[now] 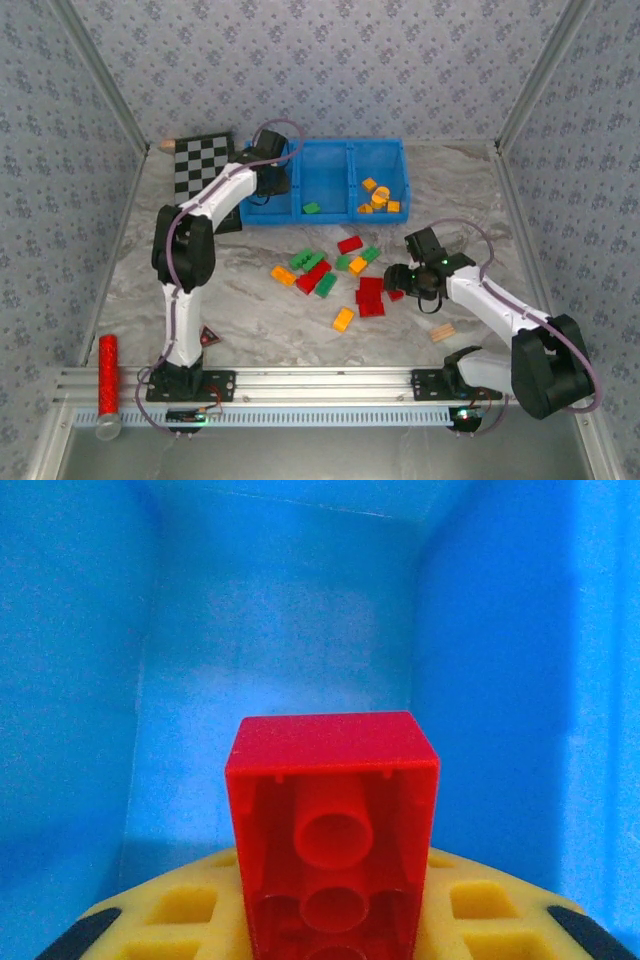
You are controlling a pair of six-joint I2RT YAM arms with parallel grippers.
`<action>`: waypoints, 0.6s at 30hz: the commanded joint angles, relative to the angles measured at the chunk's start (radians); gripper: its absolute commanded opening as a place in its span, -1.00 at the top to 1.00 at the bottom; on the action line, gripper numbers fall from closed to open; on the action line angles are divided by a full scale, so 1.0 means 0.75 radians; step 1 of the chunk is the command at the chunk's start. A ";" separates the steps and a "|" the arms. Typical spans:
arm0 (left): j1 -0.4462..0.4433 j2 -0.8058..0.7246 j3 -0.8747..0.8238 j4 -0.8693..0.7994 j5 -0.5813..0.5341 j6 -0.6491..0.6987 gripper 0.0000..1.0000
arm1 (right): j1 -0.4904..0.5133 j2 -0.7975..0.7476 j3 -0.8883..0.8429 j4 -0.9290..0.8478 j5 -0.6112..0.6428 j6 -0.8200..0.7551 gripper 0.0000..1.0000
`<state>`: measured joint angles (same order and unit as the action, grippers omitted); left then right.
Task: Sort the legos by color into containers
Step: Place the lego in the container.
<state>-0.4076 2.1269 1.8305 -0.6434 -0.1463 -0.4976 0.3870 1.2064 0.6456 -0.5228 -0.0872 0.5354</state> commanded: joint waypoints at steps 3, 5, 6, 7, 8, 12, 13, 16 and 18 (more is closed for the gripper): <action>-0.001 0.083 0.076 -0.032 0.008 0.002 0.45 | 0.015 0.047 -0.028 0.026 -0.012 0.004 -0.36; -0.001 0.093 0.056 -0.027 0.009 -0.003 0.37 | 0.023 0.068 -0.030 0.035 -0.011 0.001 -0.33; -0.001 0.095 0.043 -0.022 0.010 -0.005 0.32 | 0.026 0.076 -0.032 0.041 -0.011 -0.001 -0.32; -0.001 0.094 0.029 -0.018 0.013 -0.006 0.28 | 0.032 0.087 -0.033 0.046 -0.008 -0.002 -0.32; -0.001 0.091 0.019 -0.014 0.012 -0.007 0.22 | 0.036 0.095 -0.033 0.049 -0.006 -0.002 -0.30; -0.001 0.073 -0.019 -0.003 0.016 -0.007 0.05 | 0.044 0.126 -0.038 0.064 0.004 -0.007 -0.27; 0.000 0.064 -0.024 -0.001 0.019 -0.007 0.02 | 0.045 0.132 -0.040 0.072 0.005 -0.008 -0.27; 0.001 0.047 -0.032 0.003 0.027 -0.005 -0.04 | 0.046 0.162 -0.046 0.096 0.007 -0.017 -0.25; -0.001 0.033 -0.036 0.004 0.033 -0.005 -0.07 | 0.045 0.184 -0.040 0.104 0.008 -0.026 -0.23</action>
<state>-0.4057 2.1906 1.8103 -0.6498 -0.1429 -0.5014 0.4152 1.3216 0.6231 -0.4580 -0.0872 0.5312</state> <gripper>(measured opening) 0.530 0.619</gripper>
